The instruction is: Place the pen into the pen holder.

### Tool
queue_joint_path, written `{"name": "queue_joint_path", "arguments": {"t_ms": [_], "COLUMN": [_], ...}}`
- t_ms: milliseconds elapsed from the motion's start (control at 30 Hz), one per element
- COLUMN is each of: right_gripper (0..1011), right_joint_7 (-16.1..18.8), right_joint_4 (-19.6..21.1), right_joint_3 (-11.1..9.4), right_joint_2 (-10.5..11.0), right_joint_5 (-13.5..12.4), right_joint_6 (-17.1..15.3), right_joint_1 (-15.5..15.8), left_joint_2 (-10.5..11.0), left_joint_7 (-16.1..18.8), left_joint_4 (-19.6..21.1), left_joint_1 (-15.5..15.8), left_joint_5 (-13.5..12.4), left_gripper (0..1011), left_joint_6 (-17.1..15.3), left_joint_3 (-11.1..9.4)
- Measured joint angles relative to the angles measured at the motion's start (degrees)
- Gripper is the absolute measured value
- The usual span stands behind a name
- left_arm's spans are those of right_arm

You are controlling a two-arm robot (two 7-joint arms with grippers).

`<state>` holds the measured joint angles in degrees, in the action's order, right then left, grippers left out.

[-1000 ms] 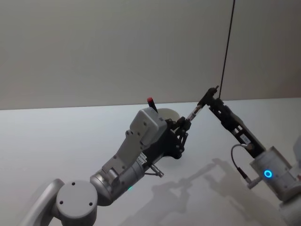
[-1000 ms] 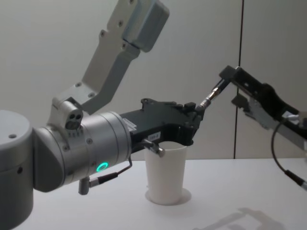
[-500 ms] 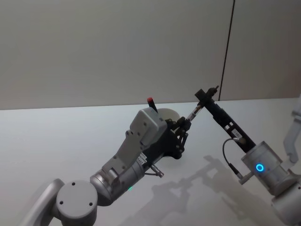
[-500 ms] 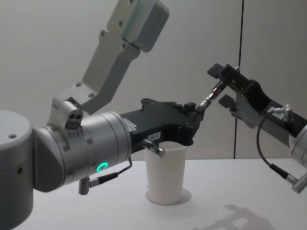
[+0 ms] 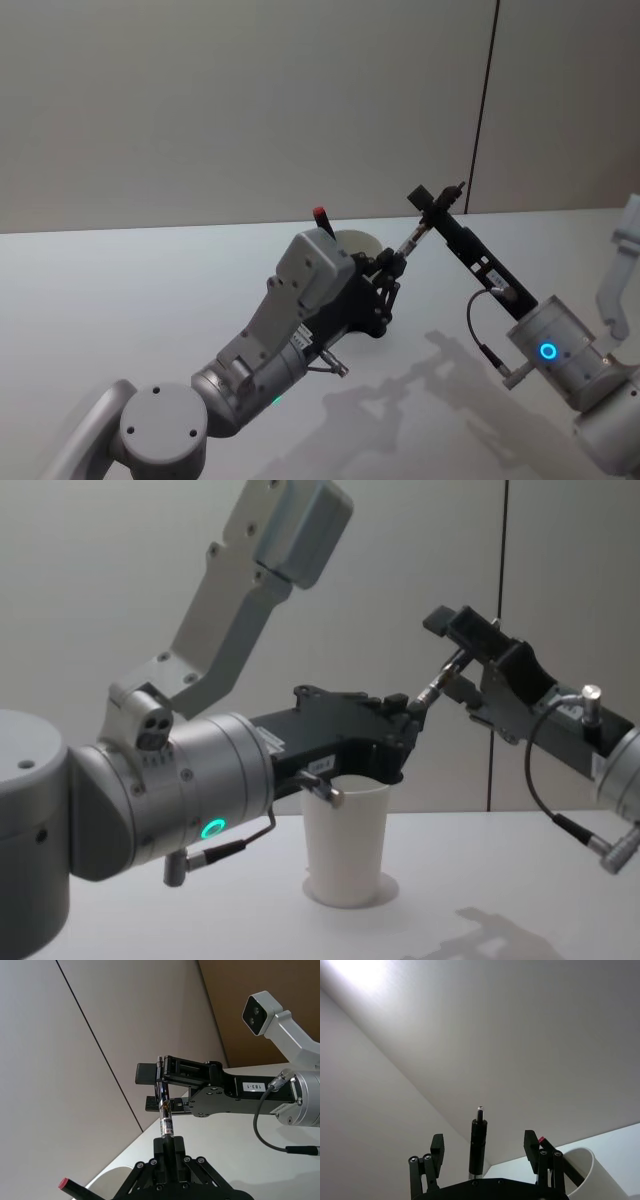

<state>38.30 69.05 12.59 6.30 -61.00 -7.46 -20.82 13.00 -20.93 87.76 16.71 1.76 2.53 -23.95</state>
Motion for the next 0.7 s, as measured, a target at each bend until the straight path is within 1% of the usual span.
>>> {"name": "queue_joint_path", "arguments": {"t_ms": [300, 700], "right_gripper": [1001, 1002], "right_joint_7": [-0.09, -0.5], "right_joint_4": [1.26, 2.61], "right_joint_3": [0.15, 0.2], "right_joint_2": [0.55, 1.33], "right_joint_5": [-0.04, 0.27], "right_joint_6": [-1.11, -1.44], "right_joint_1": [0.55, 1.36], "left_joint_2": [0.0, 0.0], "left_joint_7": [0.0, 0.0], "left_joint_4": [0.0, 0.0], "left_joint_1": [0.0, 0.0], "left_joint_5": [0.0, 0.0], "left_gripper": [126, 126], "left_joint_6": [0.0, 0.0], "left_joint_3": [0.0, 0.0]}}
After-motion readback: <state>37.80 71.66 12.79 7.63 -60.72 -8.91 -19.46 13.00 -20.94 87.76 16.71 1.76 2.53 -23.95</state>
